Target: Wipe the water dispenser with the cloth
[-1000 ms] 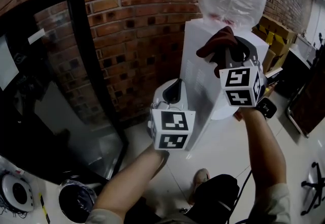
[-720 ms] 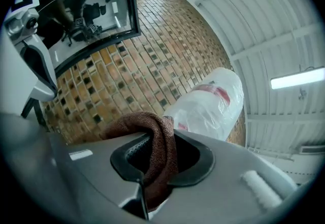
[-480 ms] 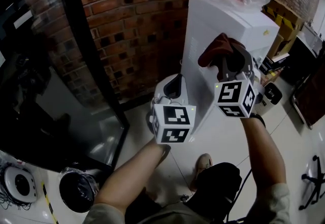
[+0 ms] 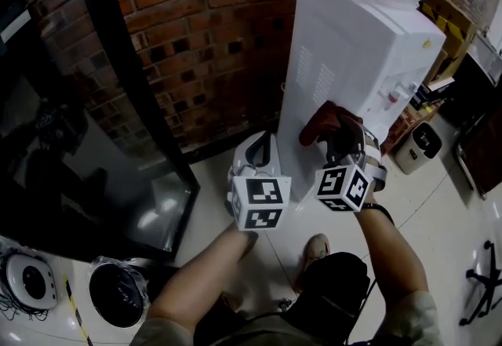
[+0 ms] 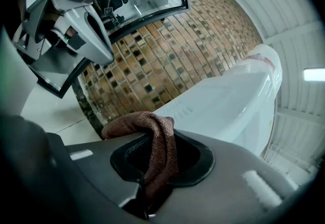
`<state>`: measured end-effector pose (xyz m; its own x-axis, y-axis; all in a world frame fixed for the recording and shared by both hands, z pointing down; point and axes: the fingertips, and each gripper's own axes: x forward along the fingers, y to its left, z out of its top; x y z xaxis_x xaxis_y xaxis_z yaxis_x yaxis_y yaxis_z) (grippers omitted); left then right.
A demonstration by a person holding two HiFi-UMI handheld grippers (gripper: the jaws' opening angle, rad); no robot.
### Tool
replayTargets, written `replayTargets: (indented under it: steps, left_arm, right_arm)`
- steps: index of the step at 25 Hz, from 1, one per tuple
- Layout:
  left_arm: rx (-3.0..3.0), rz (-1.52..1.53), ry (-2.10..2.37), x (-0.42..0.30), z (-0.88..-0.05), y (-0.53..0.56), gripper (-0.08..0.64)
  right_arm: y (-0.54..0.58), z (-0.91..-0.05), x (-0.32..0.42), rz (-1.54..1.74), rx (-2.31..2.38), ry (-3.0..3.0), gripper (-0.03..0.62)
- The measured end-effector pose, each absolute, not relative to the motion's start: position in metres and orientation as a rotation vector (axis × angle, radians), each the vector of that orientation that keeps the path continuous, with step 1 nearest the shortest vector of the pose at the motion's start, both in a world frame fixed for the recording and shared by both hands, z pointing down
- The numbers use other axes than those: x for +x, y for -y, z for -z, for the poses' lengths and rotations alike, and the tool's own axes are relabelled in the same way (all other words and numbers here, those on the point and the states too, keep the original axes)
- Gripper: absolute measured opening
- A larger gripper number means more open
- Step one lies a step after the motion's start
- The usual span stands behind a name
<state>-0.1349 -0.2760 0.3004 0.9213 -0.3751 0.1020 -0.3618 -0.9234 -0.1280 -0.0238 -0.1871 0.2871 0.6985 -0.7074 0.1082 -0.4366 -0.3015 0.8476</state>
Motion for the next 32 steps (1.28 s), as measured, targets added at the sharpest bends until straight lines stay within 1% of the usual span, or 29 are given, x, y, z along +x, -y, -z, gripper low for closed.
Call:
replayTargets:
  steps: [12,21,26,32]
  left_arm:
    - [-2.973,0.383,-0.617,-0.137,-0.421,0.291,0.000]
    - [-2.995,0.493,-0.606,-0.127,-0.509,0.289,0.000]
    - [-2.982,0.629,-0.592,-0.131,-0.566,0.284,0.000]
    - [-2.977,0.720,-0.594,-0.131,-0.604,0.285,0.000]
  right_arm:
    - [0.186,-0.473,-0.025,0.070,1.826,0.999,0.087]
    - [0.184,-0.585,-0.029,-0.121,1.847,1.073,0.087]
    - [0.183,-0.639,-0.033,-0.169,1.835,1.093,0.087]
    - [0.179,-0.699,-0.032,-0.212,1.780,1.110,0.086]
